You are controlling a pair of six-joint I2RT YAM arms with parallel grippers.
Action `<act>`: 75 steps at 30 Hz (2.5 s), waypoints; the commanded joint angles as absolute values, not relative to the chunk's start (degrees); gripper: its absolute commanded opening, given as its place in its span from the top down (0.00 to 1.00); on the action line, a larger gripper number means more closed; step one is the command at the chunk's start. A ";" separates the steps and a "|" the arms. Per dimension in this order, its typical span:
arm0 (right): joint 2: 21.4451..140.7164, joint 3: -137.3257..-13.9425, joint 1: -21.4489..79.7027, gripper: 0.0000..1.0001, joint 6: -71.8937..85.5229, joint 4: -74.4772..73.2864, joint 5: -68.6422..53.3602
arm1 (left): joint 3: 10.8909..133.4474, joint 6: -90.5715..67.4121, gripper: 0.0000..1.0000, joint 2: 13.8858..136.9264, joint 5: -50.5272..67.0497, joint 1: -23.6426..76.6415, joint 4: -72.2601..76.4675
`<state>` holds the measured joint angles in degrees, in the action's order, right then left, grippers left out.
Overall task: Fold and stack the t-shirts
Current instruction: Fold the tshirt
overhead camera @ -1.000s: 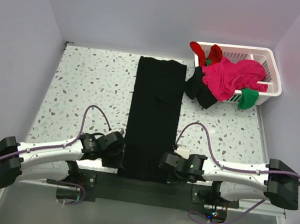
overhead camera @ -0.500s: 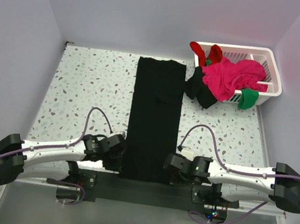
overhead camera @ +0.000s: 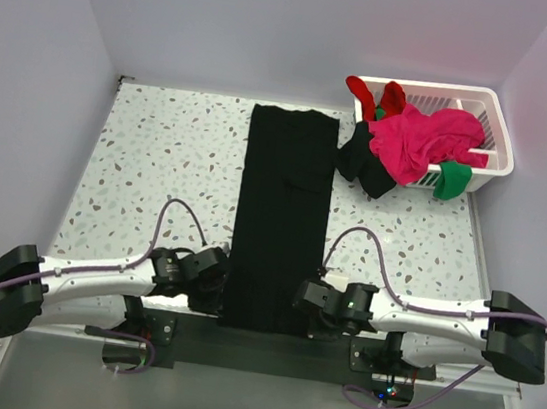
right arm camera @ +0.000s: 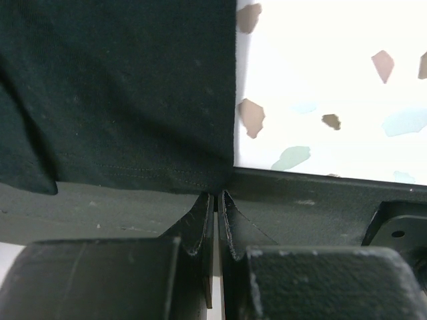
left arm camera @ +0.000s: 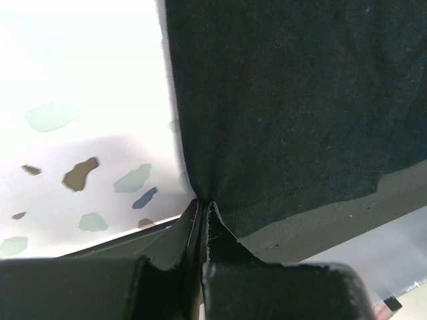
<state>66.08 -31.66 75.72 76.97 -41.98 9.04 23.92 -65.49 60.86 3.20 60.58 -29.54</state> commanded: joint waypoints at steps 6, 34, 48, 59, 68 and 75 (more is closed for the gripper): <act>67.15 -34.89 75.85 1.00 74.44 -44.30 5.54 | 23.29 -68.11 1.00 56.52 0.18 62.31 -38.14; 62.05 -48.77 76.47 1.00 77.00 -59.59 6.76 | 39.81 -67.41 1.00 54.14 -8.26 63.72 -47.64; 69.60 -57.47 61.09 1.00 60.74 -56.07 7.38 | 47.19 -53.18 1.00 61.52 -6.94 51.33 -40.43; 79.36 -67.14 50.19 1.00 48.26 -54.59 9.14 | 52.55 -42.99 1.00 69.86 -4.05 40.08 -34.72; 89.55 -76.37 39.82 1.00 38.50 -52.21 8.09 | 60.81 -37.97 1.00 81.03 0.95 32.00 -29.62; 98.77 -86.02 33.14 1.00 33.32 -51.33 6.33 | 67.67 -35.51 1.00 89.81 3.33 26.55 -27.69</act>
